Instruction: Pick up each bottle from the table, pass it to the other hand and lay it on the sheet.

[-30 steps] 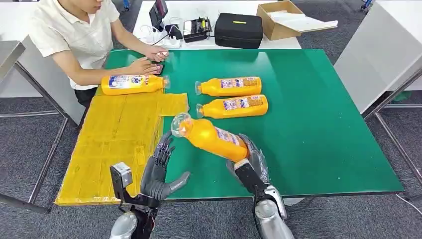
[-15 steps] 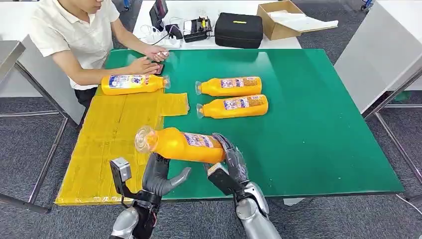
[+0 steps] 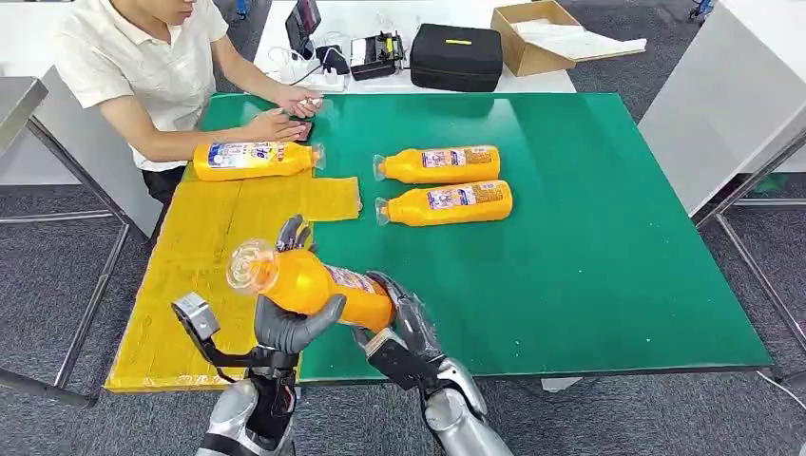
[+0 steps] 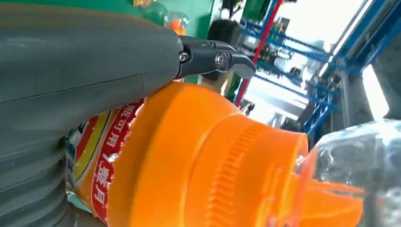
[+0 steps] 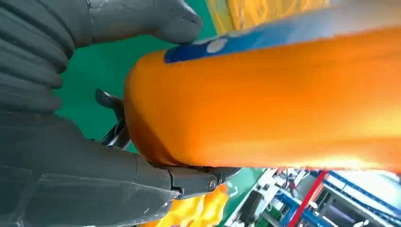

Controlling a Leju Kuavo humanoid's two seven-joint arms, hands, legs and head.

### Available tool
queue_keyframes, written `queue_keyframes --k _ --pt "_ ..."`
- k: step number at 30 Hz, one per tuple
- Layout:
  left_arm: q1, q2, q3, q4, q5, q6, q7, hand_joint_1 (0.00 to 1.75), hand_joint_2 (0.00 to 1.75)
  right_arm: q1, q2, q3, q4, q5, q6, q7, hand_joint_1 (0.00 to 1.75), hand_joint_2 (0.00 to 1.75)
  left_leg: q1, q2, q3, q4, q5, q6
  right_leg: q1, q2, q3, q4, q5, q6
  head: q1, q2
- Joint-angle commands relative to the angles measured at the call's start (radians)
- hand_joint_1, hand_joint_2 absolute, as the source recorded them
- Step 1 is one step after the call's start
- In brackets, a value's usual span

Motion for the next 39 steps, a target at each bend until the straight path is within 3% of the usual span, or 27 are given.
queue_keyframes --k 1,9,14,15,16,17,21,22,23,28,29,30,33,34,37,39 --pt "-0.093 -0.045 0.035 0.093 0.047 0.025 -0.017 1.75 1.75 -0.046 -0.018 0.102 0.096 -0.03 0.013 -0.007 1.75 1.75 0.001 -0.001 0.002 0.001 0.0 0.0 0.002 -0.003 0.003 0.0 -0.001 -0.003 0.0 0.0" --pt "-0.088 -0.04 0.023 0.131 0.096 -0.025 0.017 1.75 1.75 -0.053 -0.034 0.073 0.082 -0.098 0.032 -0.016 1.75 1.75 0.001 -0.002 0.001 0.0 0.0 0.0 0.001 -0.003 0.003 -0.001 -0.001 -0.002 0.0 0.0" --pt "-0.099 -0.035 -0.004 0.154 0.057 0.002 0.019 1.75 1.75 -0.049 -0.034 0.061 0.052 -0.136 0.055 -0.02 1.45 1.75 0.0 -0.002 0.001 0.0 0.0 0.0 0.001 -0.003 0.002 0.0 -0.001 -0.003 0.0 0.0" --pt "-0.098 -0.034 -0.008 0.156 0.053 0.002 0.018 1.75 1.75 -0.05 -0.034 0.059 0.049 -0.141 0.058 -0.021 1.27 1.75 0.001 -0.002 0.0 0.0 0.0 0.0 0.001 -0.003 0.001 0.0 0.0 -0.002 0.0 0.0" --pt "-0.099 -0.031 -0.015 0.157 0.037 0.014 0.018 1.75 1.75 -0.047 -0.029 0.046 0.045 -0.164 0.07 -0.021 0.3 1.75 0.001 -0.003 0.002 0.001 0.0 0.0 0.001 -0.005 0.004 0.0 -0.001 -0.003 0.0 0.0" --pt "-0.099 -0.031 -0.015 0.157 0.037 0.014 0.018 1.75 1.75 -0.047 -0.029 0.046 0.045 -0.164 0.07 -0.021 0.09 1.75 0.001 -0.002 0.001 0.001 0.0 0.0 0.001 -0.004 0.002 0.0 -0.001 -0.002 0.0 0.0" --pt "-0.095 -0.019 -0.031 0.126 -0.077 0.116 -0.013 1.75 1.75 -0.035 -0.012 -0.003 0.022 -0.188 0.027 0.03 0.0 1.75 0.0 -0.002 0.001 0.0 0.0 0.0 0.001 -0.004 0.003 0.0 -0.001 -0.003 0.0 0.0" --pt "-0.087 -0.016 -0.027 0.104 -0.089 0.117 -0.01 1.75 1.75 -0.032 -0.013 -0.014 0.009 -0.179 0.003 0.034 0.0 0.0 0.0 -0.001 0.0 0.0 0.0 0.0 0.0 -0.003 0.001 0.0 0.0 -0.002 0.0 0.0" --pt "-0.076 -0.007 -0.031 0.072 -0.145 0.144 -0.01 1.75 1.75 -0.027 -0.017 -0.026 -0.011 -0.135 -0.071 0.03 0.0 0.0 0.001 -0.002 0.001 0.001 -0.001 0.0 0.001 -0.003 0.002 0.0 -0.001 -0.003 0.0 0.0" --pt "-0.068 -0.003 -0.03 0.046 -0.188 0.165 -0.006 1.75 1.75 -0.023 -0.025 -0.043 -0.034 -0.118 -0.094 0.032 0.0 0.0 0.0 -0.001 0.0 0.0 0.0 0.0 0.0 -0.002 0.0 0.0 0.0 -0.002 0.0 0.0" --pt "-0.064 0.002 -0.032 0.024 -0.258 0.21 -0.024 1.75 1.75 -0.017 -0.032 -0.063 -0.057 -0.075 -0.174 0.031 0.0 0.0 0.0 -0.001 0.0 0.001 0.0 0.0 0.001 -0.003 0.001 0.0 -0.001 -0.002 0.0 0.0" --pt "-0.045 0.013 -0.018 -0.031 -0.36 0.287 -0.02 1.75 1.75 -0.008 -0.074 -0.111 -0.117 0.057 -0.349 0.057 0.0 0.0 0.0 -0.002 0.001 0.001 0.0 0.0 0.001 -0.003 0.002 0.0 -0.001 -0.003 0.0 0.0" --pt "-0.036 0.021 -0.016 -0.059 -0.423 0.338 -0.026 1.75 1.75 -0.003 -0.104 -0.147 -0.146 0.131 -0.436 0.078 0.0 0.0 -0.001 -0.004 0.0 0.0 0.0 0.001 0.0 -0.005 0.002 -0.001 -0.001 -0.002 0.0 0.0" --pt "-0.033 0.024 -0.016 -0.067 -0.446 0.357 -0.026 1.75 1.75 0.001 -0.111 -0.163 -0.154 0.163 -0.483 0.088 0.0 1.75 0.0 -0.005 0.001 0.0 0.0 0.001 0.001 -0.006 0.004 -0.001 -0.001 -0.003 0.0 0.0" --pt "-0.03 0.051 -0.036 -0.09 -0.67 0.54 -0.062 1.75 1.75 0.005 -0.132 -0.233 -0.188 0.243 -0.62 0.105 0.0 1.75 0.001 -0.005 0.004 0.001 -0.002 0.001 0.002 -0.007 0.007 -0.001 -0.003 -0.005 0.0 0.0" --pt "-0.031 0.062 -0.04 -0.09 -0.794 0.625 -0.028 1.75 1.75 0.005 -0.146 -0.258 -0.215 0.239 -0.626 0.114 0.0 1.75 0.0 -0.004 0.0 0.0 0.0 0.0 0.0 -0.004 0.002 -0.001 0.0 -0.002 0.0 0.0"
